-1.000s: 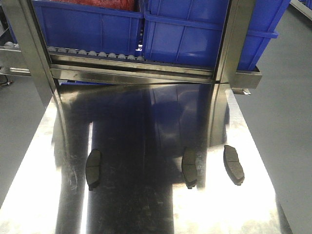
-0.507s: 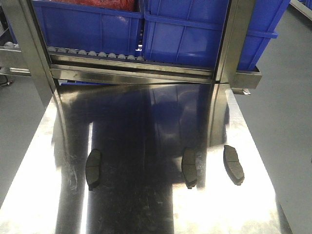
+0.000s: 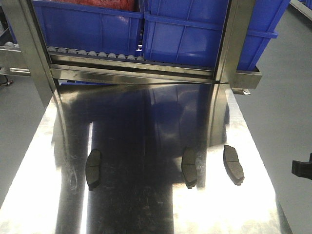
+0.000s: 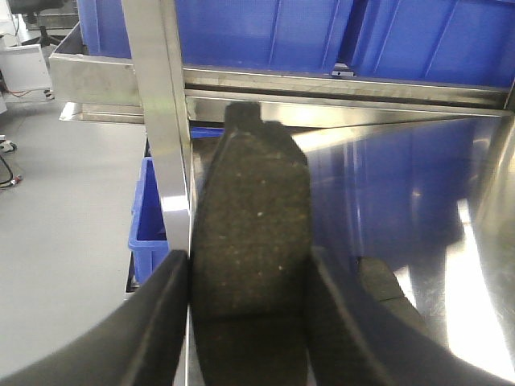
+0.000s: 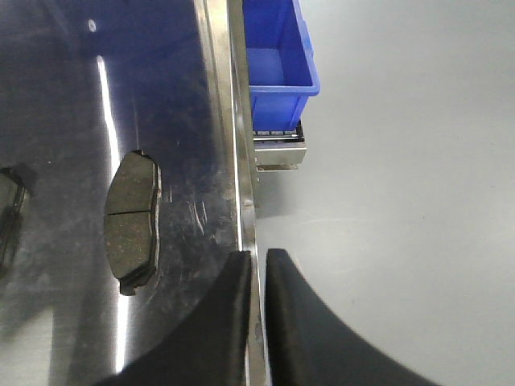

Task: Move and align brake pads A on conveyor
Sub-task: 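Lower the right gripper onto the outermost pad on its side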

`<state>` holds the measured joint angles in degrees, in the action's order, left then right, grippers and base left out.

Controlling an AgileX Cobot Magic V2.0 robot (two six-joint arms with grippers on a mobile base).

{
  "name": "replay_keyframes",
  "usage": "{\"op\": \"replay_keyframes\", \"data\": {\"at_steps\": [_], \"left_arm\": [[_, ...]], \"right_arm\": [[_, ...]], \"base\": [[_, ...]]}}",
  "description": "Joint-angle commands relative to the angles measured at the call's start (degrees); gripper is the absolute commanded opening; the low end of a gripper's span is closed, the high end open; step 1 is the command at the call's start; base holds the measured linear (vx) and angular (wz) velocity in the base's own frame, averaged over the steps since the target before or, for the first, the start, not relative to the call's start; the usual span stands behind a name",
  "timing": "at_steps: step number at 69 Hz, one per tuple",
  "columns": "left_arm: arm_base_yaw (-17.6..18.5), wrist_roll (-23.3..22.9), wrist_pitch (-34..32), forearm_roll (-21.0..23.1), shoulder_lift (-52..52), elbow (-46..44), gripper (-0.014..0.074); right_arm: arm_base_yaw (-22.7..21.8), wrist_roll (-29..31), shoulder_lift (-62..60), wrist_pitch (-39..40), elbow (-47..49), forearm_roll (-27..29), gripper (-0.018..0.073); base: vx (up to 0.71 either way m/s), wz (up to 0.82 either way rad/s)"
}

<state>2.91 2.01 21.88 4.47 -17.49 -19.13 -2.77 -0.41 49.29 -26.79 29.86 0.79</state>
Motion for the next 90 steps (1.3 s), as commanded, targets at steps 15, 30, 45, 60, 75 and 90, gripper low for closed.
{"op": "replay_keyframes", "data": {"at_steps": [15, 30, 45, 60, 75, 90], "left_arm": [[0.23, -0.09, -5.46, 0.62, -0.41, -1.7, -0.0006], [0.23, -0.09, -5.46, 0.62, -0.41, -1.7, -0.0006], [0.23, -0.09, -5.46, 0.62, -0.41, -1.7, -0.0006], [0.23, -0.09, -5.46, 0.62, -0.41, -1.7, -0.0006], [0.23, -0.09, -5.46, 0.62, -0.41, -1.7, -0.0006], [0.23, -0.09, -5.46, 0.62, -0.41, -1.7, -0.0006]], "right_arm": [[-0.36, 1.87, 0.06, -2.83, 5.78, -0.12, 0.0457], [6.85, 3.4, 3.71, -5.29, 9.88, 1.75, 0.0529], [15.09, -2.02, 17.13, -9.63, 18.37, 1.58, 0.0529], [15.69, -2.69, 31.43, -19.28, 29.21, 1.09, 0.0529], [15.57, -2.76, 42.68, -26.75, 37.79, 0.05, 0.0529], [15.57, -2.76, 50.74, -30.33, 42.97, -0.79, 0.0529]], "base": [[0.0, 0.0], [0.0, 0.0], [0.0, 0.0], [0.0, 0.0], [0.0, 0.0], [0.0, 0.0]]}}
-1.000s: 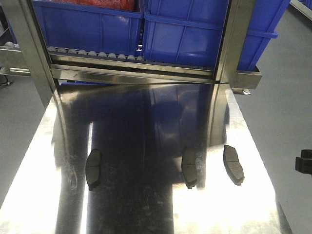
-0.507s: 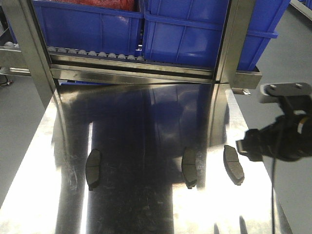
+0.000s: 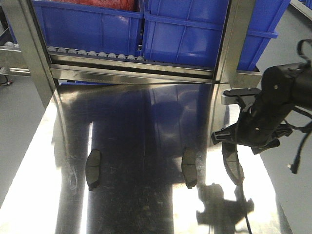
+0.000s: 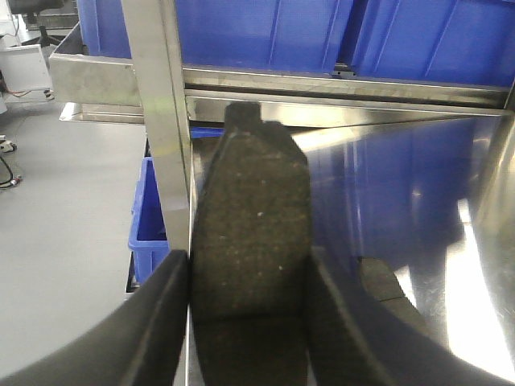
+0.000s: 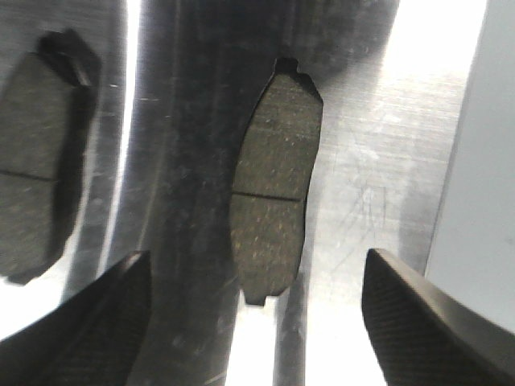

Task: Move and align brake pads A on conveyor
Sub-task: 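Lower the right gripper onto the outermost pad on its side, then lift the brake pad with the right gripper and retract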

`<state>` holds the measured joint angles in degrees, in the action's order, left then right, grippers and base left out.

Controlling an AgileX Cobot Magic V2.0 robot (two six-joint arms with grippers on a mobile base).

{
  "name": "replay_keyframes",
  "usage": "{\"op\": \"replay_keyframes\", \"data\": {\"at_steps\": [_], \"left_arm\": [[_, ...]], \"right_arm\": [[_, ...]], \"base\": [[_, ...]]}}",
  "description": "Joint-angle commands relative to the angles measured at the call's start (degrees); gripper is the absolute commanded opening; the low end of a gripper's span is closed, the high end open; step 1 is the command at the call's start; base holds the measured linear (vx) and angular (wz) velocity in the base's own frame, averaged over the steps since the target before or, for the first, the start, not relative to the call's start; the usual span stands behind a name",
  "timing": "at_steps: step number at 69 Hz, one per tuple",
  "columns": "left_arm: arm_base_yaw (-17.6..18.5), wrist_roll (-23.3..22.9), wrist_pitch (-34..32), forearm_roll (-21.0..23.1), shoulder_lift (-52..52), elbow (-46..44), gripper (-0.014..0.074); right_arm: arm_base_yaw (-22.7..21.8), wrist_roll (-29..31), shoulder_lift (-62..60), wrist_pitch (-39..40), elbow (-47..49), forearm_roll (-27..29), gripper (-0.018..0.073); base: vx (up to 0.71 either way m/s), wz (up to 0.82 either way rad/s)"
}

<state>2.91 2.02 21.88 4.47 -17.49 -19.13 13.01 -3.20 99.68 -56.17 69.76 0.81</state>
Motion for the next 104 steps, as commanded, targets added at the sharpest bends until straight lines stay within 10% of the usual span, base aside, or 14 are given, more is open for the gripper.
{"op": "replay_keyframes", "data": {"at_steps": [1, 42, 67, 104], "left_arm": [[0.23, -0.1, -5.41, 0.62, -0.41, -1.7, -0.0006], [0.23, -0.1, -5.41, 0.62, -0.41, -1.7, -0.0006], [0.23, -0.1, -5.41, 0.62, -0.41, -1.7, -0.0006], [0.23, -0.1, -5.41, 0.62, -0.41, -1.7, -0.0006]], "right_arm": [[-0.2, 0.04, 0.57, -1.04, 3.26, -0.81, 0.0529], [-0.2, 0.03, 11.38, -1.77, 7.26, -0.81, 0.0495], [-0.2, -0.66, 9.29, 1.12, 7.12, -0.81, -0.0016], [-3.82, -0.43, -10.09, 5.28, -1.24, -0.4, -0.0003]], "base": [[0.0, 0.0], [0.0, 0.0], [0.0, 0.0], [0.0, 0.0]]}}
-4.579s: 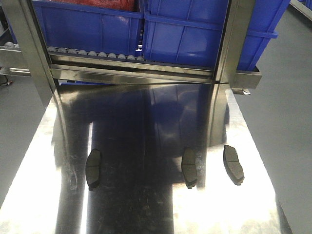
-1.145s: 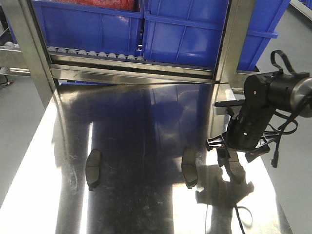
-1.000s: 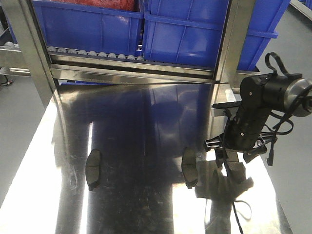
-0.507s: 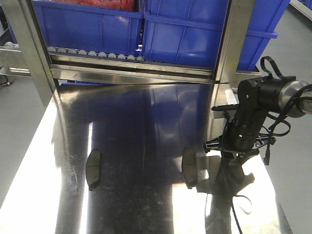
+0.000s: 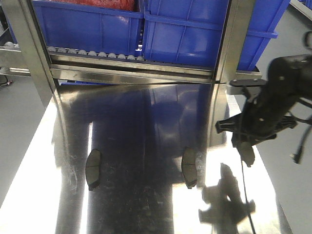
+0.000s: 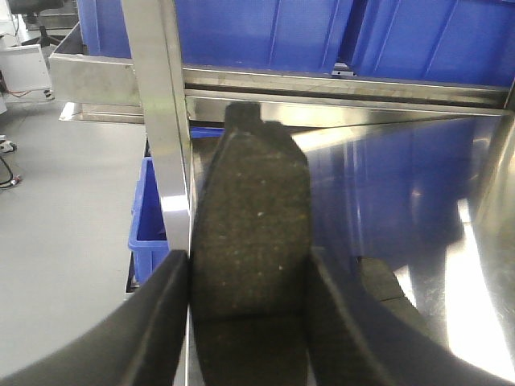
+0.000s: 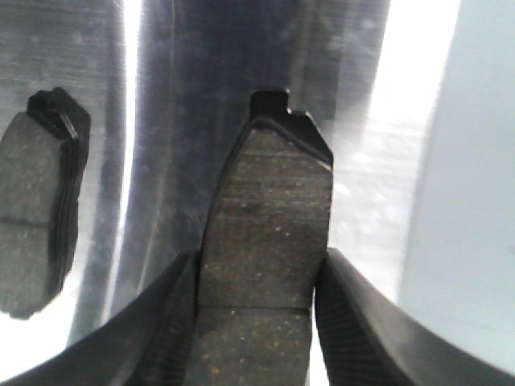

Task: Move and align brake pads A on conveyor
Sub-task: 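Lift the brake pad with the right gripper and retract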

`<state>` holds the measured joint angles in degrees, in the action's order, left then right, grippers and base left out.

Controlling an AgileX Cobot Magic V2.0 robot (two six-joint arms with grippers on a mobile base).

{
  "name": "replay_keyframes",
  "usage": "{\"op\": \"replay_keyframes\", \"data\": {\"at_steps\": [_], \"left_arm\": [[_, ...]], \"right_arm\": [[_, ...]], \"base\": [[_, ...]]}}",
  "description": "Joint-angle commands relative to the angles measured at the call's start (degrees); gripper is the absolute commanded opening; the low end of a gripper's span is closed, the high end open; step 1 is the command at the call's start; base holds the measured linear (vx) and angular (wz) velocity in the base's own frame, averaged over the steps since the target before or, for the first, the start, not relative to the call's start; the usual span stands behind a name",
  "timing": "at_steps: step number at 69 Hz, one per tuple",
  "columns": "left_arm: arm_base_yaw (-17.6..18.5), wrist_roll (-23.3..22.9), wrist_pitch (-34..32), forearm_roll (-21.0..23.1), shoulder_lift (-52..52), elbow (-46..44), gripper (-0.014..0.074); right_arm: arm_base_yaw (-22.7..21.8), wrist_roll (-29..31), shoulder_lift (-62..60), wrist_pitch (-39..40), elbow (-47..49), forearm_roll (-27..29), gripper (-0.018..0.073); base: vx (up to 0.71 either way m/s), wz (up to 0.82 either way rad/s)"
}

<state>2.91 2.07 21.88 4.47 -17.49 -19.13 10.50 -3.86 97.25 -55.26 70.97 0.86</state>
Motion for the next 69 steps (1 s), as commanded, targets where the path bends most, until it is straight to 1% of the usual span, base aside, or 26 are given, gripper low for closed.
{"op": "replay_keyframes", "data": {"at_steps": [1, 9, 17, 33, 48, 56, 69], "left_arm": [[0.23, -0.15, -5.41, 0.62, -0.41, -1.7, -0.0006], [0.23, -0.15, -5.41, 0.62, -0.41, -1.7, -0.0006], [0.23, -0.15, -5.41, 0.62, -0.41, -1.7, -0.0006], [0.23, -0.15, -5.41, 0.62, -0.41, -1.7, -0.0006], [0.23, -0.15, -5.41, 0.62, -0.41, -1.7, -0.0006], [0.23, -0.15, -5.41, 0.62, -0.41, -1.7, -0.0006], [0.23, -0.15, -5.41, 0.62, -0.41, -1.7, -0.0006]], "right_arm": [[-1.42, 0.23, -8.14, 4.71, -3.36, -0.86, -0.0003], [-1.68, 0.68, -17.21, 10.72, -10.27, -1.47, -0.0002], [-1.68, 0.68, -25.74, 14.97, -16.18, -1.47, -0.0002], [-1.68, 0.95, -44.77, 20.7, -25.22, -2.43, -0.0002], [-1.68, 3.86, -60.82, 23.8, -32.88, -2.18, -0.0002], [-1.68, 6.06, -69.27, 28.82, -37.64, -2.12, -0.0002], [-1.68, 6.06, -79.16, 36.27, -45.27, -2.12, -0.0002]], "base": [[0.0, 0.0], [0.0, 0.0], [0.0, 0.0], [0.0, 0.0], [0.0, 0.0], [0.0, 0.0], [0.0, 0.0]]}}
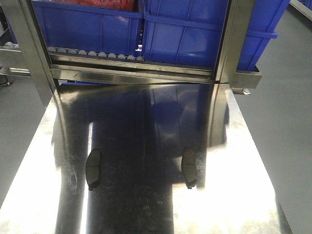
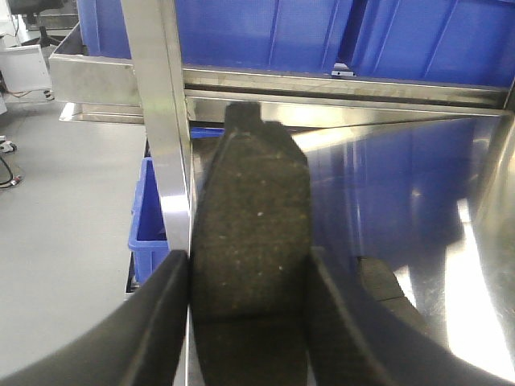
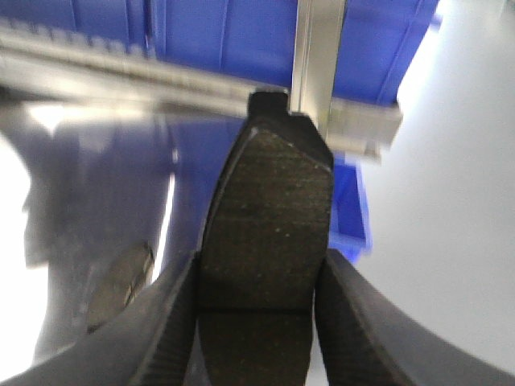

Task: Move and align brake pads A on conveyor
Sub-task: 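Lift the brake pad with the right gripper and retract, then drive the base away from the steel table holding both pads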

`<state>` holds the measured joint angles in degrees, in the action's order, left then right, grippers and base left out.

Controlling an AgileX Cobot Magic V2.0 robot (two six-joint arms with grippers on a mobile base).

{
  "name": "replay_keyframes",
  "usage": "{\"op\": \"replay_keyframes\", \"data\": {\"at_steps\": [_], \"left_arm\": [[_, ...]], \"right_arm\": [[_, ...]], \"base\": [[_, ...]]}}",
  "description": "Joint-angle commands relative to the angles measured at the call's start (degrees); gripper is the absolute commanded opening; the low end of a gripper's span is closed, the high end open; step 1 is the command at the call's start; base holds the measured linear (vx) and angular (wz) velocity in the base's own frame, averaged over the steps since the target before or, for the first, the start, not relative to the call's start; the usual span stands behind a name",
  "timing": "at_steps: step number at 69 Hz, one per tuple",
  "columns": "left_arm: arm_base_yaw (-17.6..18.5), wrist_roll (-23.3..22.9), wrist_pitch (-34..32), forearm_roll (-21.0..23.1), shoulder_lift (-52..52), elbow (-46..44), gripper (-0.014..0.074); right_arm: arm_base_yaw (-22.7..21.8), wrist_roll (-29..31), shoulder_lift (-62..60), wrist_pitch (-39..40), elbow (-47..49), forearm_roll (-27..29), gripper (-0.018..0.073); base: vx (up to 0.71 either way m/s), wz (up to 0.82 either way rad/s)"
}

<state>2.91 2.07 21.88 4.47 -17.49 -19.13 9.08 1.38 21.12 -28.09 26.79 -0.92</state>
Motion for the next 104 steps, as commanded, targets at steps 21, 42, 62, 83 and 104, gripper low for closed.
{"op": "replay_keyframes", "data": {"at_steps": [21, 42, 62, 83, 104], "left_arm": [[0.23, -0.15, -5.41, 0.62, -0.41, -1.7, -0.0006], [0.23, -0.15, -5.41, 0.62, -0.41, -1.7, -0.0006], [0.23, -0.15, -5.41, 0.62, -0.41, -1.7, -0.0006], [0.23, -0.15, -5.42, 0.56, -0.41, -1.7, -0.0006], [0.23, -0.15, -5.42, 0.56, -0.41, -1.7, -0.0006]], "right_arm": [[-0.26, 0.82, -6.91, 13.25, -5.45, -0.38, -0.0002], [-0.26, 0.82, -6.91, 13.73, -5.45, -0.38, -0.0002], [-0.26, 0.82, -6.91, 13.73, -5.45, -0.38, -0.0002], [-0.26, 0.82, -6.91, 13.68, -5.45, -0.38, -0.0002], [-0.26, 0.82, -6.91, 13.52, -5.45, -0.38, -0.0002]], "base": [[0.0, 0.0], [0.0, 0.0], [0.0, 0.0], [0.0, 0.0], [-0.06, 0.22]]}}
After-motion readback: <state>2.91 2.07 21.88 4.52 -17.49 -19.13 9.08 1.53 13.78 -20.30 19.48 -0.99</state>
